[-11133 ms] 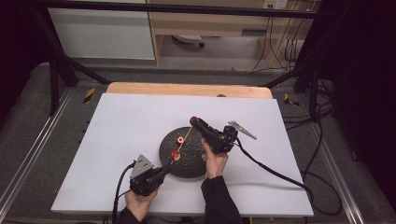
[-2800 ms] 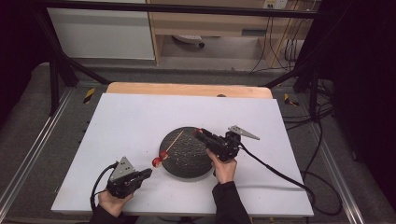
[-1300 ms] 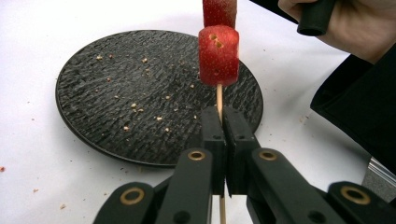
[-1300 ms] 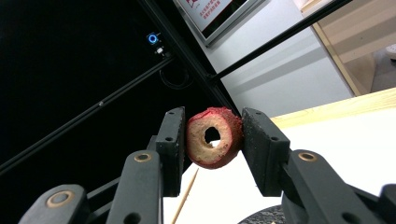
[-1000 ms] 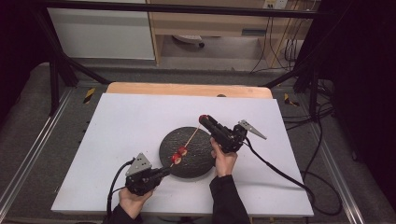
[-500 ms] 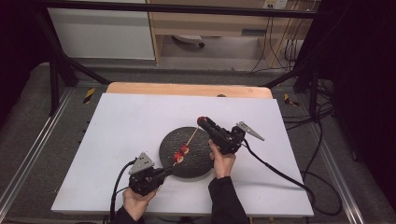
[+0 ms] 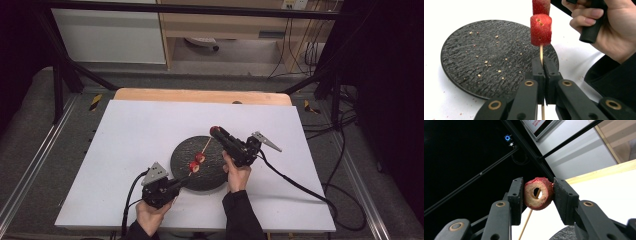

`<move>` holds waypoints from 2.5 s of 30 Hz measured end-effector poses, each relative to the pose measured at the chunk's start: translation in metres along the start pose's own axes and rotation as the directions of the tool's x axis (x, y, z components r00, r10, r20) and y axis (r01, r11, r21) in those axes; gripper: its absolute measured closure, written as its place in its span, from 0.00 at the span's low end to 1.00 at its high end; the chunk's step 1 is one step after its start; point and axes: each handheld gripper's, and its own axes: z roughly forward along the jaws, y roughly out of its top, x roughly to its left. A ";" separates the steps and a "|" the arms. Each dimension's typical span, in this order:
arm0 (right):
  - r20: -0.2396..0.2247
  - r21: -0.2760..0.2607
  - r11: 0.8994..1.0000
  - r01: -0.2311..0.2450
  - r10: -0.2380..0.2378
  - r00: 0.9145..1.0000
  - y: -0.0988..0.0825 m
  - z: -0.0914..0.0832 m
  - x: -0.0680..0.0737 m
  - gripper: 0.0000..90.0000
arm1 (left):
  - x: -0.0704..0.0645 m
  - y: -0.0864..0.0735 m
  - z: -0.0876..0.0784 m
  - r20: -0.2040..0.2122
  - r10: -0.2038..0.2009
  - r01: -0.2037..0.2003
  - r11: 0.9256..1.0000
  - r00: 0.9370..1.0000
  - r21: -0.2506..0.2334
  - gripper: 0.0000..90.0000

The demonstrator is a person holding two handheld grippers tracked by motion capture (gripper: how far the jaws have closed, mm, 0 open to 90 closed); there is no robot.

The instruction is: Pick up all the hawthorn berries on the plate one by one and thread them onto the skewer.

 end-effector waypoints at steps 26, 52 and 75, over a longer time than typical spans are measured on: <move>-0.010 0.108 0.994 0.020 -0.019 1.000 -0.024 -0.002 0.005 0.69 | 0.008 0.010 0.015 -0.007 0.025 -0.025 1.000 1.000 0.008 0.98; 0.074 0.415 0.851 0.321 -0.384 0.920 0.006 -0.027 -0.002 0.08 | 0.030 0.000 -0.005 -0.003 0.065 -0.064 0.997 0.998 0.045 0.98; 0.106 0.609 0.727 0.316 -0.470 0.876 0.007 -0.093 -0.043 0.02 | 0.046 0.019 -0.012 -0.003 0.136 -0.134 0.979 0.991 0.155 0.98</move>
